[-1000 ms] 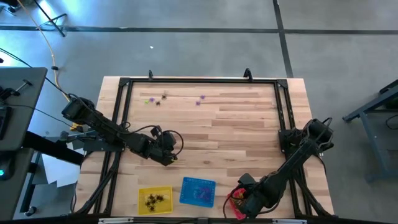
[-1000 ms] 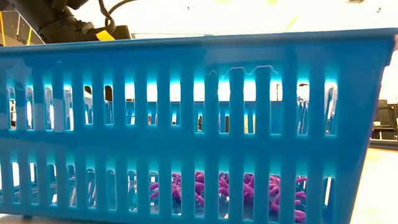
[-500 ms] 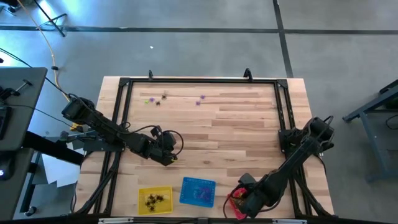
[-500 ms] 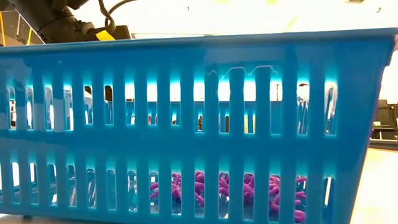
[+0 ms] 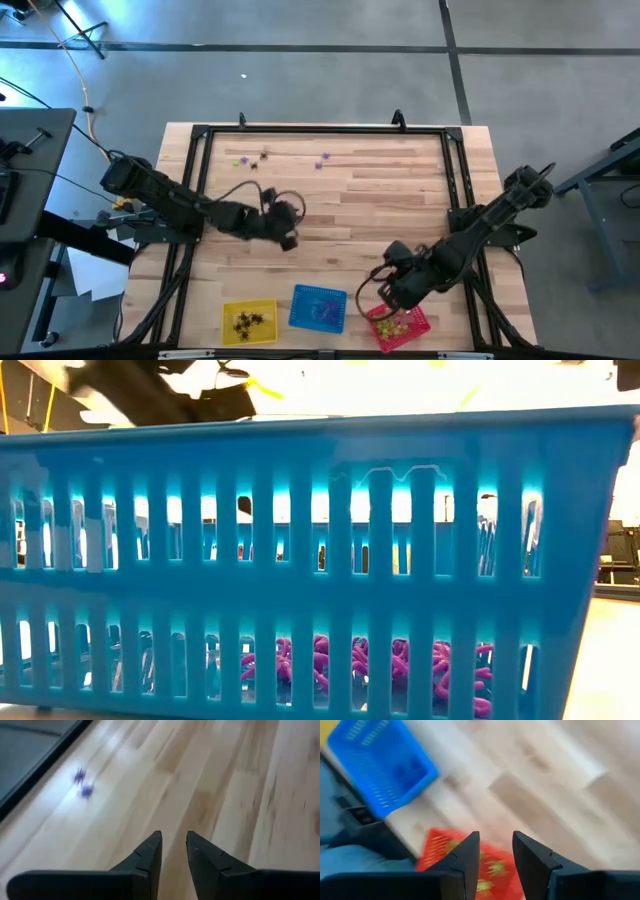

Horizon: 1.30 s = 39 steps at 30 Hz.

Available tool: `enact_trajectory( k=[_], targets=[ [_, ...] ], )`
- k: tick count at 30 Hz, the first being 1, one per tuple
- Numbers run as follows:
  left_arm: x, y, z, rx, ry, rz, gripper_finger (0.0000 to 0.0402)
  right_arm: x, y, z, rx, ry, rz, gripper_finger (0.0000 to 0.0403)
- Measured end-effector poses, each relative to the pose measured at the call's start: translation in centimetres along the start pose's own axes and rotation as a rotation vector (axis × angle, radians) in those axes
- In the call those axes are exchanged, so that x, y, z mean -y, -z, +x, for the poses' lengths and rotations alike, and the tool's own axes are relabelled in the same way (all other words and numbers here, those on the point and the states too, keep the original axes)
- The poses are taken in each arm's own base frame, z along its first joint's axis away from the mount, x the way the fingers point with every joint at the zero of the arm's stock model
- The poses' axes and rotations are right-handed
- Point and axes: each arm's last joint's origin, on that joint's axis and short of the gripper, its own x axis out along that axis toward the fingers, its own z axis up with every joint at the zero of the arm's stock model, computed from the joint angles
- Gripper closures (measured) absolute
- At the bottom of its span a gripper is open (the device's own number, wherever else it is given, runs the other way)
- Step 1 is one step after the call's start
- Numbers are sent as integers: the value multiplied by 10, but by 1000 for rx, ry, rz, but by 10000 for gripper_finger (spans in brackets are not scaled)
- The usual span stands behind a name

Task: Sort Halloween decoration
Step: Put the violet spider toy into the blue bin

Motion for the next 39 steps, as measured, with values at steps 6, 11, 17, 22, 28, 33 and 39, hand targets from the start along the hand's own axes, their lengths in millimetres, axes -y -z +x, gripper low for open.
enact_trajectory(
  k=[6, 11, 17, 22, 28, 33, 39],
  targets=[
    [-39, -22, 27, 61, 17, 16, 323, 25, -4, -19, 32, 126, -26, 291],
    [-79, -35, 53, 126, 72, -43, 323, 38, -6, -24, 55, 239, -82, 291],
    [-110, -38, 97, 75, 70, -82, 323, 44, -15, -24, 70, 302, -139, 291],
    [-119, -49, 134, -25, 35, -25, 323, 46, -22, -23, 64, 315, -178, 291],
    [-124, -59, 161, -165, -44, 85, 323, 50, -25, -23, 53, 352, -202, 291],
    [-132, -56, 176, -223, -65, 111, 323, 51, -25, -24, 51, 364, -202, 291],
    [-143, -41, 190, -283, -46, 81, 323, 51, -26, -24, 58, 371, -203, 291]
  ],
)
